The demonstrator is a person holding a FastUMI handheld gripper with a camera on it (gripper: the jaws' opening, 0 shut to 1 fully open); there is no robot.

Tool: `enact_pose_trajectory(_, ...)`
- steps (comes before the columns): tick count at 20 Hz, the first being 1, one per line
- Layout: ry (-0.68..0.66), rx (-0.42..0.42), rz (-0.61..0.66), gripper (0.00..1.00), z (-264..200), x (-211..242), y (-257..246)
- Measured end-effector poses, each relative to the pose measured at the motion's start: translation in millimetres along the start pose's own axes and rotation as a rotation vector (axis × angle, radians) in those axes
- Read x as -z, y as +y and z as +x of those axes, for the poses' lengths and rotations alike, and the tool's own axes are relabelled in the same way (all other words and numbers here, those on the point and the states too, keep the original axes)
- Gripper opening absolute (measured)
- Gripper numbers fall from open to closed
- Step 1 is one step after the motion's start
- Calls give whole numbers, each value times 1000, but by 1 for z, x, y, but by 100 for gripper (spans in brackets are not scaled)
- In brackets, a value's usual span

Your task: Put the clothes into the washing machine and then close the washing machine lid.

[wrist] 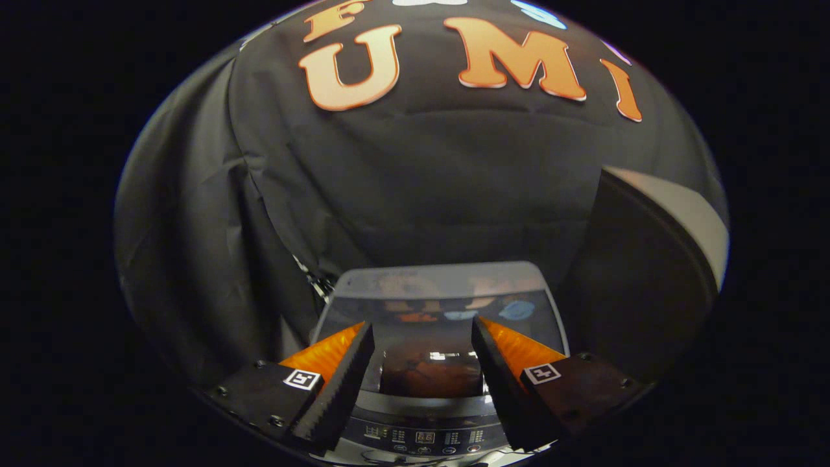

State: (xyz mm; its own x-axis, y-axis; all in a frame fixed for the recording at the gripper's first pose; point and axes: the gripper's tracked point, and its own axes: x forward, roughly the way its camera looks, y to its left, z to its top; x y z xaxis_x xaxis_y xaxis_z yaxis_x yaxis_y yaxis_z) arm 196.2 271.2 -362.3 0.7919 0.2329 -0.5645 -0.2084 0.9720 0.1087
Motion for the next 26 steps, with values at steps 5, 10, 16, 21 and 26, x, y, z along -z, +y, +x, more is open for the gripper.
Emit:
enact_pose_trajectory(5,-179,-2,-1,98,-68,-105,-22)
enact_pose_trajectory(10,-324,23,-43,97,-152,-183,-54)
enact_pose_trajectory(16,-488,83,-38,97,-254,-245,-115)
enact_pose_trajectory(21,-605,152,-51,97,-349,-275,-183)
enact_pose_trajectory(26,-655,194,-67,97,-413,-279,-241)
